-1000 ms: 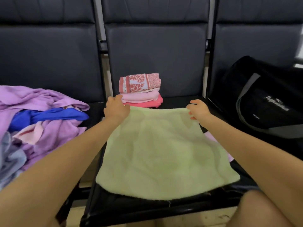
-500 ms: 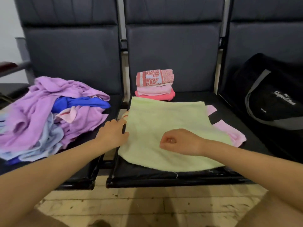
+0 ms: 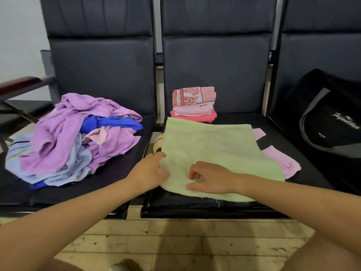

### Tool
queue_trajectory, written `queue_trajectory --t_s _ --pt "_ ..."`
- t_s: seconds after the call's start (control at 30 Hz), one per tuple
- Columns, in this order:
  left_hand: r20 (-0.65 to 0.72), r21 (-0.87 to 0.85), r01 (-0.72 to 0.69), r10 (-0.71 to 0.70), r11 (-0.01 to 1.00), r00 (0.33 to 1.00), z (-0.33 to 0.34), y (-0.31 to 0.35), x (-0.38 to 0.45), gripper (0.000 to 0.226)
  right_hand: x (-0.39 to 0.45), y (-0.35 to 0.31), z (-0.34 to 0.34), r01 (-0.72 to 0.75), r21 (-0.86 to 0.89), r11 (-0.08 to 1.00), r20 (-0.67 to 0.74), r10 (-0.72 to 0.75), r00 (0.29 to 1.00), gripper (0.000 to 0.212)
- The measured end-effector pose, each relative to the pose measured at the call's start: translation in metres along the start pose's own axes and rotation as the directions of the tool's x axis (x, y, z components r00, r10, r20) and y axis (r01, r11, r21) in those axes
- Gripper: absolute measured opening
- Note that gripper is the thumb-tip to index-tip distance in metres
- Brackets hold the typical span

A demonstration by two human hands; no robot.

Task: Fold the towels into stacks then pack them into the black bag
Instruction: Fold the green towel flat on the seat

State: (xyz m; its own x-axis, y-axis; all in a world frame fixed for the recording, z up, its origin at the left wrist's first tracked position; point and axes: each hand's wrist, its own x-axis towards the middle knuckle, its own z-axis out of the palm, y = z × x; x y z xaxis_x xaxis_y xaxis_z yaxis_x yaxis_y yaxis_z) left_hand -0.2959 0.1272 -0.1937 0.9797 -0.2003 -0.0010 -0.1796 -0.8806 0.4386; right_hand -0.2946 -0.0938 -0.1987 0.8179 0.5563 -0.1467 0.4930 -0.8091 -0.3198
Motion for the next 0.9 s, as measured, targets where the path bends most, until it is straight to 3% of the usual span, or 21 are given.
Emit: queue_trajectory --t_s 0.1,0.27,0.33,0.4,0.5,0.6,0.7,0.8,0.9 --pt "0.005 0.075 0.006 -0.007 0.997 1.0 0.002 0.0 -0.002 0.062 0.001 0.001 0.001 -0.003 0.002 1.0 0.001 0.003 1.0 0.031" --pt "0.033 0.043 -0.007 0.006 0.999 0.999 0.004 -0.006 0.0 0.038 0.001 0.005 0.003 0.007 0.008 1.0 -0.01 -0.007 1.0 0.027" --pt "0.012 -0.075 -0.007 0.008 0.997 1.0 0.005 -0.006 0.002 0.03 0.0 0.007 0.003 0.027 0.014 1.0 -0.018 -0.027 0.999 0.021" --pt "-0.045 -0.323 -0.001 -0.014 0.946 0.999 0.004 -0.003 0.004 0.019 -0.001 0.009 0.004 0.036 0.02 0.999 -0.032 -0.035 0.999 0.018" --pt "-0.115 -0.693 -0.037 -0.06 0.72 0.992 -0.005 0.0 0.005 0.023 -0.002 0.01 0.007 0.024 0.078 0.997 -0.078 -0.018 0.997 0.018" --pt "-0.102 -0.756 -0.052 -0.039 0.652 0.994 -0.012 0.0 0.001 0.024 -0.005 0.01 0.011 0.032 0.117 0.993 -0.127 -0.017 0.992 0.018" --pt "0.008 -0.68 0.036 -0.042 0.732 0.999 -0.01 -0.006 0.002 0.024 -0.009 0.013 0.016 0.059 0.074 0.996 -0.146 -0.047 0.988 0.024" --pt "0.048 -0.338 0.027 -0.011 0.941 0.999 -0.006 -0.019 0.003 0.027 -0.011 0.016 0.02 0.084 0.048 0.995 -0.167 -0.075 0.983 0.031" --pt "0.133 -0.031 -0.015 0.019 0.999 0.991 -0.007 -0.025 0.0 0.032 -0.013 0.016 0.023 0.097 0.034 0.995 -0.201 -0.089 0.976 0.031"
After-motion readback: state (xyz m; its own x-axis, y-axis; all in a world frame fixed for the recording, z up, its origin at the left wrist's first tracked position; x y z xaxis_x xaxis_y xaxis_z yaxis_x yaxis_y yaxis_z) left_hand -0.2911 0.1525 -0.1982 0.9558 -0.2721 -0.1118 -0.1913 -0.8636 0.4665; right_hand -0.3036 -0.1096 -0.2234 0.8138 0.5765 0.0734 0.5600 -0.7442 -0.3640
